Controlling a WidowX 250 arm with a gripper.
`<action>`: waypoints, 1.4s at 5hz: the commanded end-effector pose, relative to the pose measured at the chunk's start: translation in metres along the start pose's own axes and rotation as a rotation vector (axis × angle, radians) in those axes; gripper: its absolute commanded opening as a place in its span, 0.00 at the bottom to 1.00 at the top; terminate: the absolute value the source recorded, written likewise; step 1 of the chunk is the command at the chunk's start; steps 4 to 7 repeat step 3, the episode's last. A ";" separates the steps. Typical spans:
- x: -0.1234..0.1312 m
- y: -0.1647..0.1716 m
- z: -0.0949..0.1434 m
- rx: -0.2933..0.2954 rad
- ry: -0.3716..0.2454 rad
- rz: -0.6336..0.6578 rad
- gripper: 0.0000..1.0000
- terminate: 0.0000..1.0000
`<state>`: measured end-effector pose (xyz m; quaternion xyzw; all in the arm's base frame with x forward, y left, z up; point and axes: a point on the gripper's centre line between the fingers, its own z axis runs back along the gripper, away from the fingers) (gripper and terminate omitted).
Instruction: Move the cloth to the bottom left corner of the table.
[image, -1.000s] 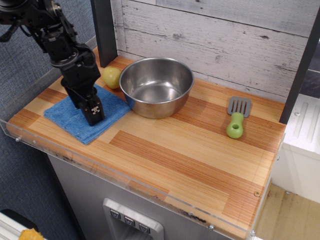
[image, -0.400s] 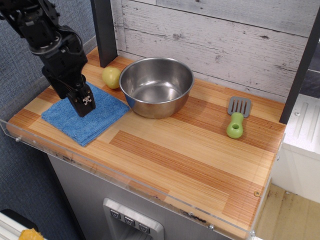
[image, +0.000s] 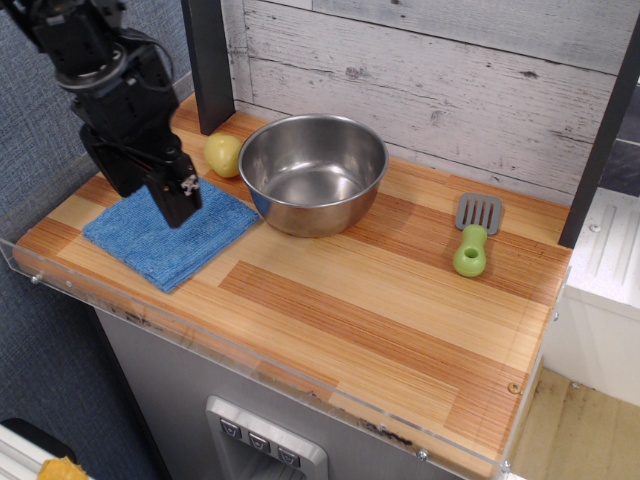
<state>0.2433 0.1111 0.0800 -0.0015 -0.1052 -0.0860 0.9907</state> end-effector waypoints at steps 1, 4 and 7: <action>0.001 -0.037 -0.002 0.024 0.014 0.031 1.00 0.00; 0.000 -0.052 0.001 0.038 0.141 -0.030 1.00 1.00; 0.000 -0.052 0.001 0.038 0.141 -0.030 1.00 1.00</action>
